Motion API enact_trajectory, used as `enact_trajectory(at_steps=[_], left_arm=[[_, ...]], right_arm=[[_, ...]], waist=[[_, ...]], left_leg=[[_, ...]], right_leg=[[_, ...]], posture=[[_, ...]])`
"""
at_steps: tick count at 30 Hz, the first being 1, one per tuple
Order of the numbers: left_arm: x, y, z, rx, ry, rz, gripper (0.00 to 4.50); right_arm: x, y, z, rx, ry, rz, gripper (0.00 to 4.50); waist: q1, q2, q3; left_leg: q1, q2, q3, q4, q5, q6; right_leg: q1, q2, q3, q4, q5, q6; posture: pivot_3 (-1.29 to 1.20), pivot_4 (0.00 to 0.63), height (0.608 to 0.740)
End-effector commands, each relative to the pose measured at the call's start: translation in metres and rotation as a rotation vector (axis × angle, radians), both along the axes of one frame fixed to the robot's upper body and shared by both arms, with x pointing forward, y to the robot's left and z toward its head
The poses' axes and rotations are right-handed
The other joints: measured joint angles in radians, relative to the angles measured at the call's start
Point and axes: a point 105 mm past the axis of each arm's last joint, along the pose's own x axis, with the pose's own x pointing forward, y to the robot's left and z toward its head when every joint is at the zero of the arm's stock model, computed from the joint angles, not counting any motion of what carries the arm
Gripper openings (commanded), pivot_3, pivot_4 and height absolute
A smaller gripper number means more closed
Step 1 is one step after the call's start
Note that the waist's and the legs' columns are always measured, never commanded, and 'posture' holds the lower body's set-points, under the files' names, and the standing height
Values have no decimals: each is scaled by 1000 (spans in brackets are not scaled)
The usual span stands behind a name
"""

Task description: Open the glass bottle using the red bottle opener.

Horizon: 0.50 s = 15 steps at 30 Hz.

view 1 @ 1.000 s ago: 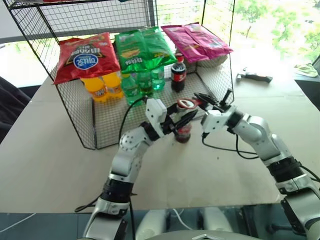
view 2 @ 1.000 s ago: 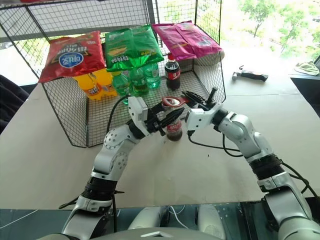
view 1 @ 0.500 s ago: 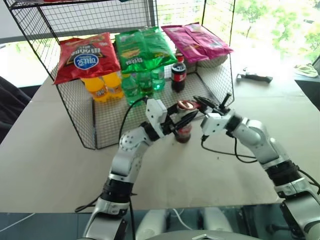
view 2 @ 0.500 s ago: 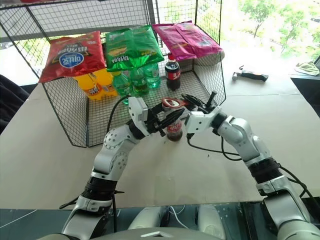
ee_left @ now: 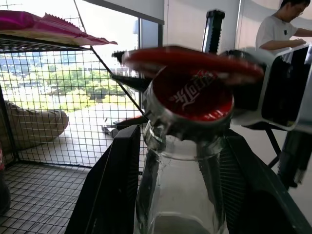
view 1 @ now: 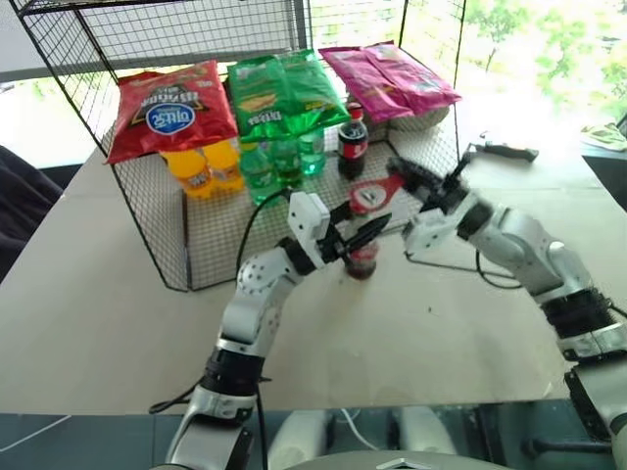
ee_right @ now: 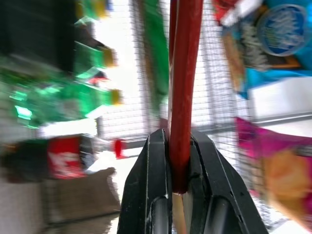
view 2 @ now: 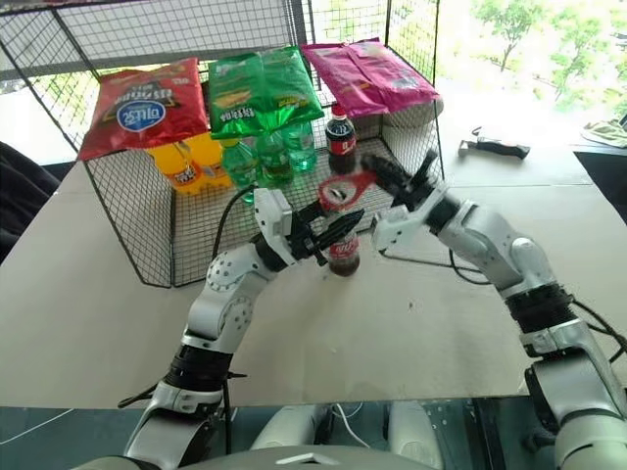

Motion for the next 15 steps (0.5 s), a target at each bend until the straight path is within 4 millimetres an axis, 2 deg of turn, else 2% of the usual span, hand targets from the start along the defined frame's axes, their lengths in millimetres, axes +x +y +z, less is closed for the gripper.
enact_trajectory(at_steps=[1,8,13,15], left_arm=[[2,-1,-19,38,71,2,1718],[2,-1,-19,39,70,-1,1718],[3,1,-17,23,70,11,1718],[3,1,-14,9,69,3,1718]], right_arm=[[-6,-3,17,25,-85,8,0],[-7,-9,28,71,-123,-4,0],[-5,-12,21,143,-52,10,0],[-1,-14,11,216,41,14,0]], waist=[[-3,0,0],[-4,0,0],[-5,0,0],[-5,0,0]], left_leg=[[0,0,0,-1,0,0],[0,1,1,-1,0,0],[0,1,1,-1,0,0],[0,1,1,-1,0,0]], right_leg=[[0,0,0,0,0,0],[0,0,1,0,0,0],[0,0,1,0,0,0],[0,0,1,0,0,0]], posture=[[0,150,740],[0,150,740],[0,150,740],[0,150,740]])
